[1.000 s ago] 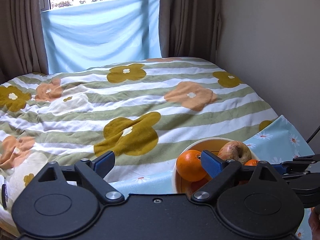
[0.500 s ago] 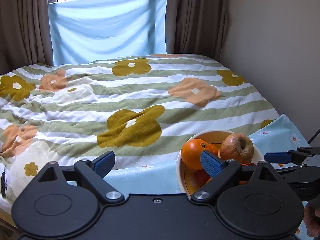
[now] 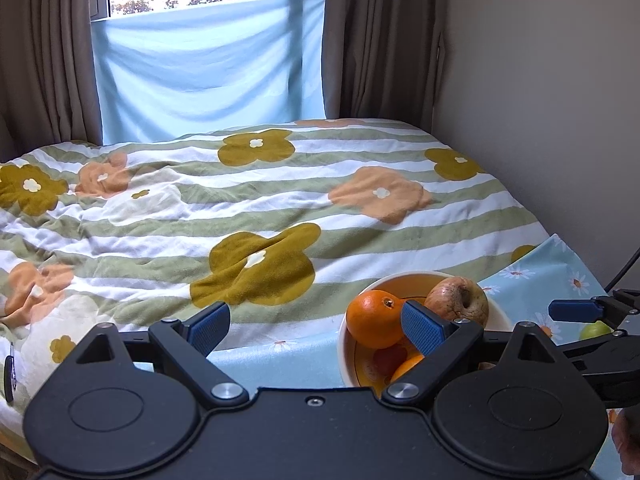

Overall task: Organize fruits
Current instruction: 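Open the left gripper over the bowl while the right gripper lowers and releases the tangerine, then withdraw both grippers from the bowl toward the green apples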

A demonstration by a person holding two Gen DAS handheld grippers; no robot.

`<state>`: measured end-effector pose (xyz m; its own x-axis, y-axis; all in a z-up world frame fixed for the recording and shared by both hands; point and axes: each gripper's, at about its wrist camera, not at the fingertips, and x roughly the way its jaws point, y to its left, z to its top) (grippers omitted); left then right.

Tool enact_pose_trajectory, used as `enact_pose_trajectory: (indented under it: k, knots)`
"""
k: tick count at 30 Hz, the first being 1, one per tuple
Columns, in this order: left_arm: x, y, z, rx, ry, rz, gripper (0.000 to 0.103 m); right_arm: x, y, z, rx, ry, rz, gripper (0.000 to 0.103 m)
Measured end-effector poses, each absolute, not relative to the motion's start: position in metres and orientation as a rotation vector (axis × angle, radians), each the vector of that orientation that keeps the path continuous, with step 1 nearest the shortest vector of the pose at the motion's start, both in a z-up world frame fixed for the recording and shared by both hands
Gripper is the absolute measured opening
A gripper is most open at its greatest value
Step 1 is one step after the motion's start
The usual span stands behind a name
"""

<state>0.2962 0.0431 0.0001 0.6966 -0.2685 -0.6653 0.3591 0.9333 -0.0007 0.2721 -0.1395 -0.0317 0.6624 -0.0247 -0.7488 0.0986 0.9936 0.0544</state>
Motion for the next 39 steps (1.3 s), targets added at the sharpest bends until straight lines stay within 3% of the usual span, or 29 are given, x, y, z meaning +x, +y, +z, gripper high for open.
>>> enact_pose_trajectory:
  k: [12, 15, 19, 39]
  knots:
    - [0.253, 0.043, 0.039, 0.15, 0.637, -0.329, 0.096, 0.22, -0.152, 0.018, 0.069, 0.758, -0.113, 0.103]
    - [0.238, 0.041, 0.045, 0.15, 0.621, -0.321, 0.103, 0.204, -0.158, 0.029, 0.067, 0.742, -0.126, 0.103]
    - [0.216, 0.037, 0.051, 0.16, 0.605, -0.308, 0.103, 0.183, -0.169, 0.04, 0.065, 0.718, -0.136, 0.103]
    - [0.107, -0.036, 0.043, 0.105, 0.631, -0.117, 0.103, 0.105, -0.261, 0.04, 0.054, 0.706, 0.026, 0.103]
